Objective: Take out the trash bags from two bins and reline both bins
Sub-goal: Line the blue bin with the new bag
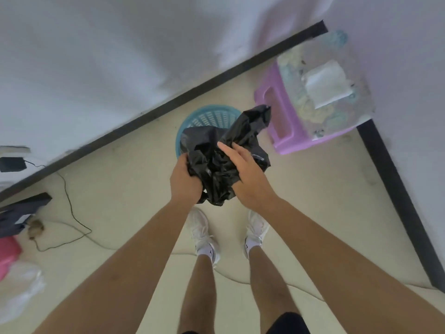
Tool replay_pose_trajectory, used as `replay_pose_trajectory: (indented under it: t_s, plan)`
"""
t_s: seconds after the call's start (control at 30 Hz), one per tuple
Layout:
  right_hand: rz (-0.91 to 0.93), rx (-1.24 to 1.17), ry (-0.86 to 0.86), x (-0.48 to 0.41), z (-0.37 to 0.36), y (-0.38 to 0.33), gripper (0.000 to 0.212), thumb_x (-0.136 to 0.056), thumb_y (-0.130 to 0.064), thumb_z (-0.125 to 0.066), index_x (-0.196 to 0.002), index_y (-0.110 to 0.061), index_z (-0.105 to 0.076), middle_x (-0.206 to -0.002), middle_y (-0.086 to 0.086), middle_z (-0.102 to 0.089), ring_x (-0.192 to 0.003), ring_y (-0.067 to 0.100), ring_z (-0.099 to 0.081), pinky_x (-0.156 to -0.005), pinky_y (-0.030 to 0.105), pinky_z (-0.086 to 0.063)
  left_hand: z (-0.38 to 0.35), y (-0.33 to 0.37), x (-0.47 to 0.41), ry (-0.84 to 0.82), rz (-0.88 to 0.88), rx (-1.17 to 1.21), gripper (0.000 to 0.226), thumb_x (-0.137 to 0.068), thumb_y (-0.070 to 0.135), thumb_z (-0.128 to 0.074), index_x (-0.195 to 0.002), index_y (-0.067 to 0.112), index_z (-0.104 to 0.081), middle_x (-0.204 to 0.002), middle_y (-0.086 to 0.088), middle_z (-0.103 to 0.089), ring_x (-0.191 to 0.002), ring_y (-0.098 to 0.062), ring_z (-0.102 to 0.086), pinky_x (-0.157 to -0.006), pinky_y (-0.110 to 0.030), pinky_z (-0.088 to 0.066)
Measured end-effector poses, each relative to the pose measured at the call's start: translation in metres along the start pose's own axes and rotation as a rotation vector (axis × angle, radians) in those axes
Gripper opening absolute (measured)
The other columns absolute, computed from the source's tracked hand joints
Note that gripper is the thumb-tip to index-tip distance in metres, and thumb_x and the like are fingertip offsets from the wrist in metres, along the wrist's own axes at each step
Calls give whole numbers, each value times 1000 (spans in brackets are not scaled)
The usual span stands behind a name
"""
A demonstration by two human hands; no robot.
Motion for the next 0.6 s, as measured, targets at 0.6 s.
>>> replay_pose_trajectory:
  t_s: [0.6]
  plan:
    - [-379, 275, -223, -172, -132, 189, 51, -91, -13, -54, -142, -18, -50, -139, 15, -54, -130, 33, -49, -107, 29, -37, -71, -141, -160, -132, -337, -321, 48, -83, 13, -56, -129, 10, -41, -122, -13, -53, -110, -30, -51, -83, -39, -46]
Point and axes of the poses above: each hand's wrist, its own x-axis away from the middle knuckle, its own z-axis out of the back of the hand, y = z × x, the point moved 7 cm from there along -x, towards the middle knuckle
